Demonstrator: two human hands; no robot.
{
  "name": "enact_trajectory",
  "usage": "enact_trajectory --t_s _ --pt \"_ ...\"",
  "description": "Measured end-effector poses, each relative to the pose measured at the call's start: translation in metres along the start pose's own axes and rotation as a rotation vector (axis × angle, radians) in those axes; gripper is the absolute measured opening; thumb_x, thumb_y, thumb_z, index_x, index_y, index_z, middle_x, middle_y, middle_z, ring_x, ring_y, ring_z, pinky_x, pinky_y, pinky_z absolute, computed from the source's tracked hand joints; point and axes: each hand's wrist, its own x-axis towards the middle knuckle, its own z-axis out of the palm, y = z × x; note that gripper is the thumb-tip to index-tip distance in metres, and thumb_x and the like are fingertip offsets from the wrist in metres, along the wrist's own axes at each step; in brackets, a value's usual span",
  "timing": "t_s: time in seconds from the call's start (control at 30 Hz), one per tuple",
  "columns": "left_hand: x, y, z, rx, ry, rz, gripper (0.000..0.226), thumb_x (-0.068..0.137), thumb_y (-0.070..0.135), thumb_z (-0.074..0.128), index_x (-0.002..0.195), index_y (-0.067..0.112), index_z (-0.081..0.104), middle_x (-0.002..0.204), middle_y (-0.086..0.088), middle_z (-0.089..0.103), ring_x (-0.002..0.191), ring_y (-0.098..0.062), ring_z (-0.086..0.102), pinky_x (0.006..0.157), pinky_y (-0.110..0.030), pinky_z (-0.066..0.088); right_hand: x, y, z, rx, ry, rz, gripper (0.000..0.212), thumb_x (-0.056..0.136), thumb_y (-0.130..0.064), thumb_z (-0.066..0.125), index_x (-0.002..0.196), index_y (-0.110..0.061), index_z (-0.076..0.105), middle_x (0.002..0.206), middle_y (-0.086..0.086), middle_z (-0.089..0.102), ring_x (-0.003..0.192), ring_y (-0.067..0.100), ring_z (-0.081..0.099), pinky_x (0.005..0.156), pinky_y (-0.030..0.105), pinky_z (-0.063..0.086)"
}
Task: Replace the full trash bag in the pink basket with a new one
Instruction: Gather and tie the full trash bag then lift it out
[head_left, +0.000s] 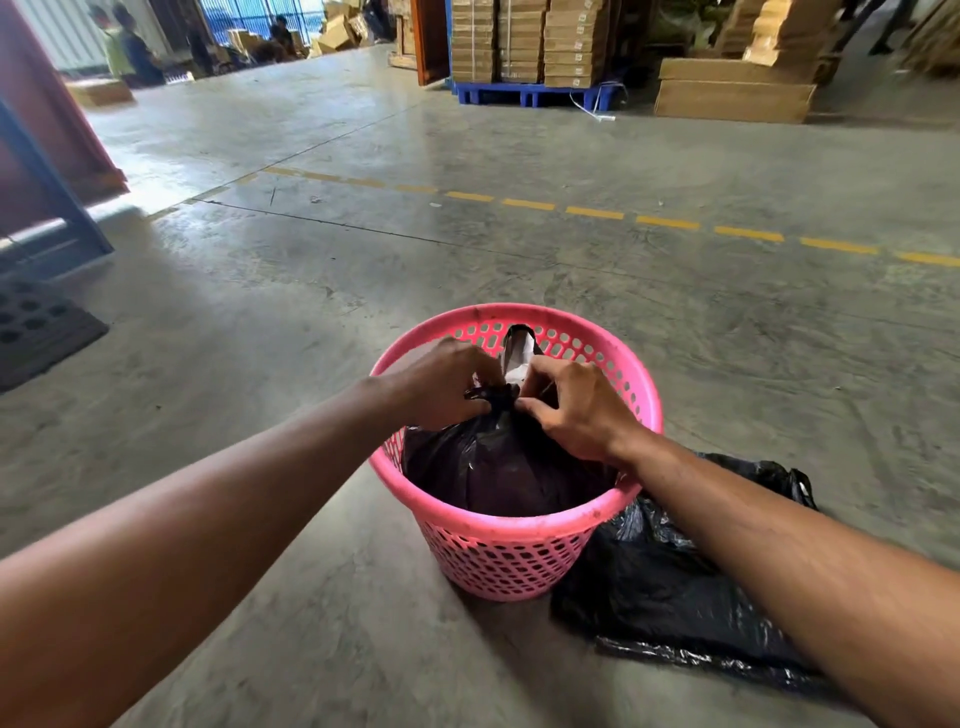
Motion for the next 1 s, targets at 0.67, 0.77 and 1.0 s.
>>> enact_trajectory --t_s 0.67,0.77,1.0 --pt "0.006 0.0 0.018 -0.031 0.029 -0.024 0.023 0.078 0.037 0.066 0.097 0.027 0.074 0.092 0.001 0.076 0.086 -0.021 0.07 0.079 -0.036 0.053 -0.034 0.033 -0.051 -0.235 0.238 0.571 0.052 0.089 -0.049 0.06 0.13 -0.021 0.046 0.129 0.019 0.059 0.11 0.042 0.065 0.086 0.042 0.049" --pt "0.011 0.006 0.022 -0.087 0.167 -0.058 0.018 0.079 0.021 0.057 0.085 0.011 0.07 0.085 -0.011 0.074 0.082 -0.035 0.068 0.069 -0.037 0.046 -0.039 0.039 -0.035 -0.095 0.197 0.622 0.039 0.094 -0.035 0.055 0.13 -0.018 0.052 0.125 0.019 0.069 0.11 0.039 0.065 0.085 0.039 0.048" --pt "0.016 0.018 -0.021 -0.123 0.505 -0.181 0.021 0.087 0.02 0.063 0.106 0.014 0.071 0.105 -0.011 0.072 0.094 -0.037 0.067 0.076 -0.038 0.048 -0.04 0.038 -0.029 -0.048 0.263 0.636 0.03 0.094 -0.034 0.053 0.12 -0.022 0.058 0.116 0.015 0.073 0.104 0.038 0.067 0.075 0.037 0.045"
